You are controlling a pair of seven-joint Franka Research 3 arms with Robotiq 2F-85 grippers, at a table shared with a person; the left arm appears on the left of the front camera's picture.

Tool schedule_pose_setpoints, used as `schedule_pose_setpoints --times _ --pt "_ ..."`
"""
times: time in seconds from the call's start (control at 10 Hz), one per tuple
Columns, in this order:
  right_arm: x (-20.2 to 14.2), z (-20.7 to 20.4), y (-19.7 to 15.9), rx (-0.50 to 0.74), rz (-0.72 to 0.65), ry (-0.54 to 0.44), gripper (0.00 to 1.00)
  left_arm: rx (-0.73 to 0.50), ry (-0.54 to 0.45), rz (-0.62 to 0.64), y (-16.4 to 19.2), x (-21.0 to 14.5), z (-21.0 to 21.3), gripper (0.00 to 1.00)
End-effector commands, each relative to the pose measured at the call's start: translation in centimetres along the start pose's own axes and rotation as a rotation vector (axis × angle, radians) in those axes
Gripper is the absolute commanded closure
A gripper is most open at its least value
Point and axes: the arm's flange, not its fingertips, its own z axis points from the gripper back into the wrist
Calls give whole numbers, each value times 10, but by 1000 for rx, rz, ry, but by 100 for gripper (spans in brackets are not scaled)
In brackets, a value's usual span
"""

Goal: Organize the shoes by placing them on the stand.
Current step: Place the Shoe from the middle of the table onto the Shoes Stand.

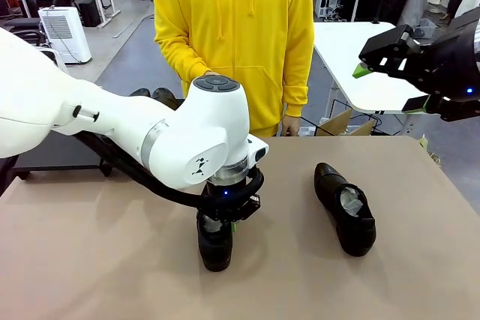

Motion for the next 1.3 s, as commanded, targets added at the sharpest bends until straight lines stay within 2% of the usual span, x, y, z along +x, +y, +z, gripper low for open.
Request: schedule_pose_setpoints --times 0.0,0.2,0.3,0.4,0.7,0.8,0.9,1.2 --pt "4 0 0 28 10 19 0 51 12 38 -2 5 -6 100" --pt "4 0 0 28 10 19 0 82 37 25 1 1 0 100" --pt "4 0 0 28 10 19 0 81 52 -45 1 -18 24 100" --pt "4 0 0 28 10 19 0 50 3 -87 6 -42 60 100" --pt "4 0 0 28 10 19 0 -44 -175 -126 45 -78 150 100" --pt "4 0 0 28 10 19 0 -60 -184 -171 66 -76 177 100" --pt "4 0 0 28 10 19 0 -22 -192 -143 90 -67 198 100" --pt "4 0 0 28 10 19 0 28 -297 36 170 -34 262 100"
